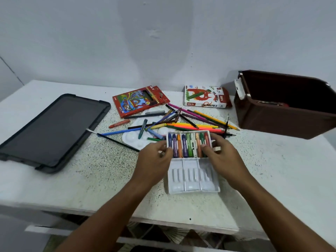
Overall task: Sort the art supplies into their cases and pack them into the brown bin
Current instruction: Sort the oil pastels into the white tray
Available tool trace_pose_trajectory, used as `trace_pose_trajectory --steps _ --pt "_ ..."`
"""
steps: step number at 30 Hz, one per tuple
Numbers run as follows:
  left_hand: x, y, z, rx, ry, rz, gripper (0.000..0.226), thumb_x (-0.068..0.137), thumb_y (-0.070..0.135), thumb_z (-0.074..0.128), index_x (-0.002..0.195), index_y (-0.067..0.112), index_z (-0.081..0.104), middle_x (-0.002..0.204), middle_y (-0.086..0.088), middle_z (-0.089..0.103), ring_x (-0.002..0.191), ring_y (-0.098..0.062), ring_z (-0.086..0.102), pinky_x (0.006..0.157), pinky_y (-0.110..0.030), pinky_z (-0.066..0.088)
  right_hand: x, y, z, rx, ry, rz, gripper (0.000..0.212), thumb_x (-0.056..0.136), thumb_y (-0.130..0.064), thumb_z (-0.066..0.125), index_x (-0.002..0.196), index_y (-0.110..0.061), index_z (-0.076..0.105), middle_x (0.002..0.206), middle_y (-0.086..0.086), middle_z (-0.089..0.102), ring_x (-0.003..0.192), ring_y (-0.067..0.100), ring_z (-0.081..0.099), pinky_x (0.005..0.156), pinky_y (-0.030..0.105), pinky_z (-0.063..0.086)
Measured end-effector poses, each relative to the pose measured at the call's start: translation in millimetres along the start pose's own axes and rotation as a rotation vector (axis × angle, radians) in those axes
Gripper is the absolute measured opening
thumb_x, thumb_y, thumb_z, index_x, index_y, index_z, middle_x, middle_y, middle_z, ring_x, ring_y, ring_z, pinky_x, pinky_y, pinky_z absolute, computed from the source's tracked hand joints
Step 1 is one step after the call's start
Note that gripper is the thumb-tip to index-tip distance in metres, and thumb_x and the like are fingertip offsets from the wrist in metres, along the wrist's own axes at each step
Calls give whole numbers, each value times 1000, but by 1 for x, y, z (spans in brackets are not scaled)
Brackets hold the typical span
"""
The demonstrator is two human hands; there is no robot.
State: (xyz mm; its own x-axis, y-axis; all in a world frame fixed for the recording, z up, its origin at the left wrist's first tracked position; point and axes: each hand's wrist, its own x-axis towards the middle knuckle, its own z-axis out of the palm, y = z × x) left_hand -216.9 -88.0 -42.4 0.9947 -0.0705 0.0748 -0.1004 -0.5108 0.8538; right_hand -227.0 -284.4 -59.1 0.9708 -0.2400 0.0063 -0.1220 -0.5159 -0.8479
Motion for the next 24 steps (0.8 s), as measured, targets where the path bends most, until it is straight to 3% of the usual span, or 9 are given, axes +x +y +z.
trace_pose_trajectory --steps 3,5,8,12,15,17,20,24 --pt "31 5 12 -73 -80 48 15 93 14 51 93 13 66 83 -11 65 76 -30 62 67 -30 45 24 12 -1 -43 79 -49 41 92 -42 56 132 -34 52 111 1 61 92 15 64 83 44 56" --pt "54 -3 20 -87 -181 -11 25 95 13 49 115 18 63 93 -6 66 86 -26 63 79 -30 49 38 19 0 -76 129 -39 50 92 -42 56 140 -31 44 118 3 57 101 18 61 91 45 52" --pt "73 -12 28 -44 -280 -48 41 95 7 46 135 13 51 114 -5 67 104 -23 62 93 -44 51 48 27 1 -172 173 -62 52 93 -40 55 142 -27 41 122 5 55 114 24 49 97 46 44" --pt "80 -16 16 145 -237 96 37 93 -3 46 125 9 60 111 -5 64 95 -18 59 86 -34 50 47 43 -2 -376 220 -86 43 94 -38 53 135 -25 49 120 1 61 112 23 41 92 40 37" --pt "91 -40 -2 501 -92 394 41 79 -3 41 105 6 71 105 -15 66 96 -35 53 81 -41 47 44 54 -4 -331 275 -122 34 92 -36 54 126 -28 57 111 -4 63 104 16 38 84 36 34" --pt "97 -59 -10 646 -76 459 39 71 -4 47 97 5 74 97 -17 67 85 -37 51 71 -38 42 42 55 -3 -251 308 -136 30 91 -29 58 121 -27 60 102 -11 59 100 9 33 81 33 32" --pt "99 -66 -15 677 -72 513 38 65 -19 61 90 6 76 87 -14 67 77 -35 52 65 -34 39 42 55 -2 -201 316 -157 28 88 -22 61 116 -27 62 97 -12 61 97 5 32 77 32 33" --pt "99 -68 -15 633 -82 518 43 61 -25 64 91 3 75 85 -15 65 78 -37 54 62 -43 49 46 60 -2 -208 325 -153 28 87 -21 62 115 -23 63 97 -9 63 97 6 32 75 29 33"
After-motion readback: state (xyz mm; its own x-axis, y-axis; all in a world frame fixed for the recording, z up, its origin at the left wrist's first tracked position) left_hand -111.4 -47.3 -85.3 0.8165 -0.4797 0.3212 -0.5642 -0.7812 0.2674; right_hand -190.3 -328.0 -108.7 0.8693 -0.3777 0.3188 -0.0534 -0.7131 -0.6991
